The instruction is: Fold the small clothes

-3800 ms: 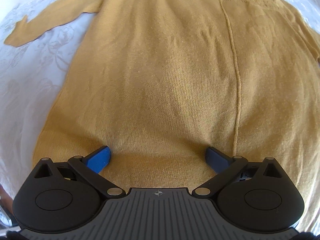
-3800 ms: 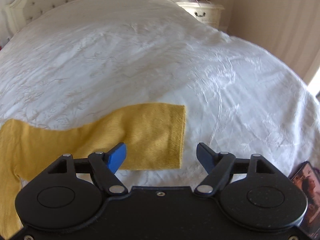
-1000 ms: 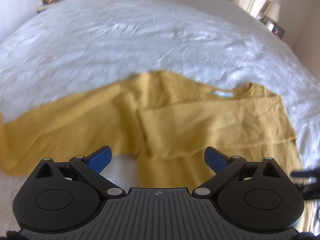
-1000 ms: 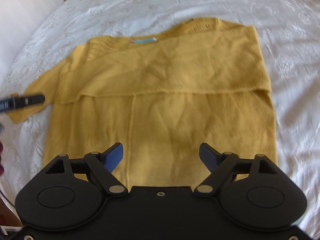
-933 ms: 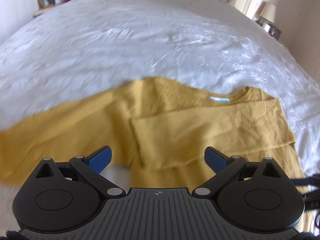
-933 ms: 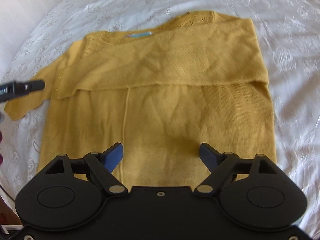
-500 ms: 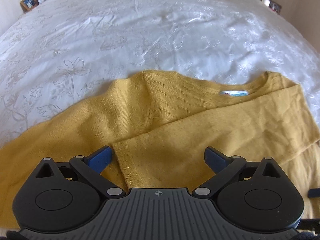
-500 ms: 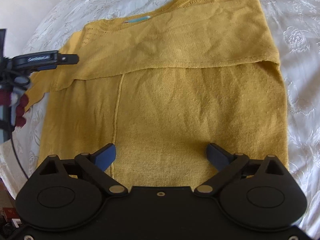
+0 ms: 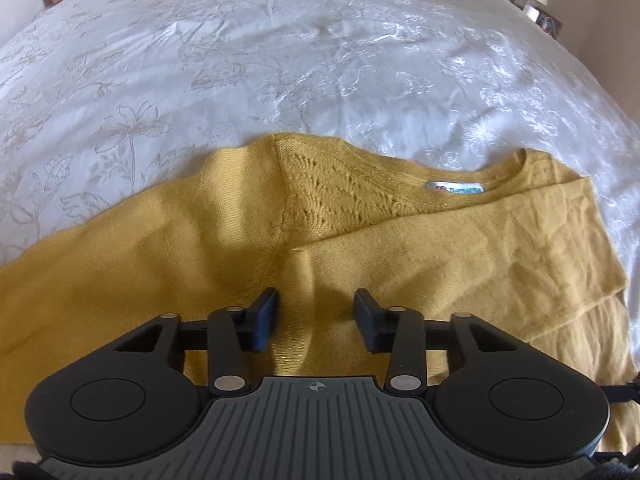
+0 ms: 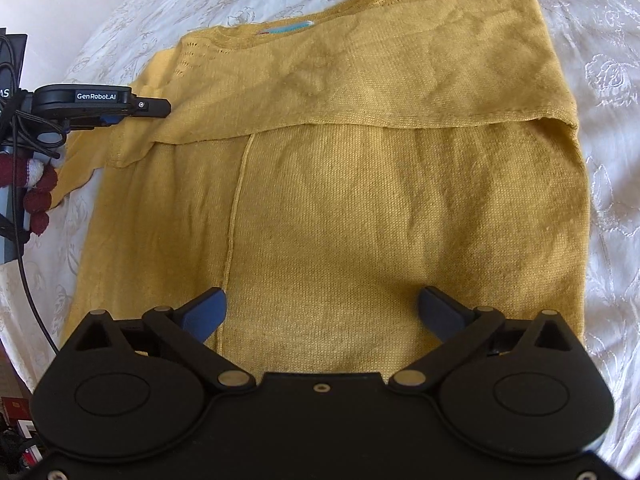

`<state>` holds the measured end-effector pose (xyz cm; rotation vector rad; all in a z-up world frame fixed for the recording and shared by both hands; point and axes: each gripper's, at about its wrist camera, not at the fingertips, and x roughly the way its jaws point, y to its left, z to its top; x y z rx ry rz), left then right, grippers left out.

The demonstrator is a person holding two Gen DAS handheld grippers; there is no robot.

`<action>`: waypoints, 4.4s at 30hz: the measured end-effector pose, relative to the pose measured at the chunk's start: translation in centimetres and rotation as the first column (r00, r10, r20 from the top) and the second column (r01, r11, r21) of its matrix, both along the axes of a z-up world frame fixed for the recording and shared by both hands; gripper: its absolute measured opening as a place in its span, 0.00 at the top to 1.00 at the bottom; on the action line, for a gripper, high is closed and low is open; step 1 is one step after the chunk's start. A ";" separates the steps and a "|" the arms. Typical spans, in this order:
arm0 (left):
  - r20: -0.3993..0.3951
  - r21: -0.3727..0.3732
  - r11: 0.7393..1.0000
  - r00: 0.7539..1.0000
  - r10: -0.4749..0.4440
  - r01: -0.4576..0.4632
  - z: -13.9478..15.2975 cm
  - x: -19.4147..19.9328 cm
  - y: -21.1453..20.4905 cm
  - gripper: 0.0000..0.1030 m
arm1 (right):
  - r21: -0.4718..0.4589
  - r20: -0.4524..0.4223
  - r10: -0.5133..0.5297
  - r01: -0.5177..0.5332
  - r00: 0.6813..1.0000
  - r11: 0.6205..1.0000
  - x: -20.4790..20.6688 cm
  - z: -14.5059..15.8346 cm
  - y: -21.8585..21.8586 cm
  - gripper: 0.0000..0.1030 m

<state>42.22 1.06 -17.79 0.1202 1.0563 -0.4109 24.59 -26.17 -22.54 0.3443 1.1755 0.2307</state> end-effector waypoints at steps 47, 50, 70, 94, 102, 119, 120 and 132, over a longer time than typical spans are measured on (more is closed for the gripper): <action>-0.071 0.051 0.994 0.993 0.096 -0.093 0.5 -6.1 -1.9 0.48 | -0.032 0.047 -0.233 0.234 0.971 0.972 10.7 1.1 -13.2 0.90; -0.086 0.040 0.996 0.993 0.083 -0.080 0.1 -6.5 -2.8 0.47 | -0.173 0.060 -0.164 0.172 0.985 0.970 11.6 1.5 -12.8 0.91; -0.199 0.040 0.996 0.976 0.087 -0.081 -1.1 -12.9 -2.0 0.14 | -0.129 0.074 -0.139 0.148 0.987 0.981 3.4 2.4 -13.1 0.27; -0.211 0.117 0.983 0.964 0.163 -0.141 -1.6 -21.7 0.3 0.06 | -0.152 -0.008 0.022 -0.023 1.000 0.988 -7.9 1.3 -8.6 0.16; -0.199 0.156 0.980 0.967 0.156 -0.126 -1.9 -23.8 0.8 0.05 | -0.292 -0.074 0.021 -0.041 0.997 0.955 -13.1 -1.1 -9.6 0.15; -0.162 0.003 0.939 0.927 0.339 -0.343 2.6 -23.2 8.2 0.05 | -0.193 0.121 0.060 -0.036 0.991 0.981 -10.5 5.3 -5.8 0.04; -0.147 0.004 0.937 0.927 0.346 -0.349 3.0 -22.6 9.1 0.05 | -0.187 0.125 0.062 -0.038 0.990 0.982 -10.7 5.5 -4.9 0.04; -0.035 -0.001 0.888 0.888 0.459 -0.459 6.3 -14.7 20.9 0.05 | -0.115 0.104 0.040 -0.028 0.994 0.993 -6.3 6.9 4.5 0.03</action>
